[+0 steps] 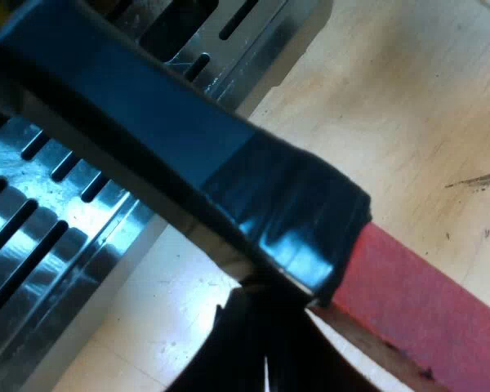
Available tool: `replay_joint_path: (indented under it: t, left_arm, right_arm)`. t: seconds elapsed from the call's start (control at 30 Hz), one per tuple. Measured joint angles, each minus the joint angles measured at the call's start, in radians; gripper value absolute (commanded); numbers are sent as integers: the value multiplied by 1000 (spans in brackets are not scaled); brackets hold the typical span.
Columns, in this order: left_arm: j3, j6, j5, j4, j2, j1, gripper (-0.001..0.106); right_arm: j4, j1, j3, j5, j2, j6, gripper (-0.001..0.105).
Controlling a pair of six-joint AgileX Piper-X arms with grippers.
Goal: Put the handle in the coffee machine
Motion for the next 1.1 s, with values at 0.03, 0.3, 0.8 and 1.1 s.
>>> replay_joint_path:
  t: [0.03, 0.3, 0.8, 1.1]
  left_arm:
    - [1, 0, 0, 0, 0, 4, 1]
    - [1, 0, 66, 31, 2, 62, 12]
    - [-41, 4, 205, 85, -198, 321, 69]
    - [-45, 19, 79, 96, -405, 336, 79]
  right_arm:
    - [2, 0, 0, 0, 0, 0, 73]
    - [3, 0, 0, 0, 0, 0, 73]
    - [67, 0, -60, 0, 0, 0, 73]
    - [185, 0, -127, 0, 0, 0, 73]
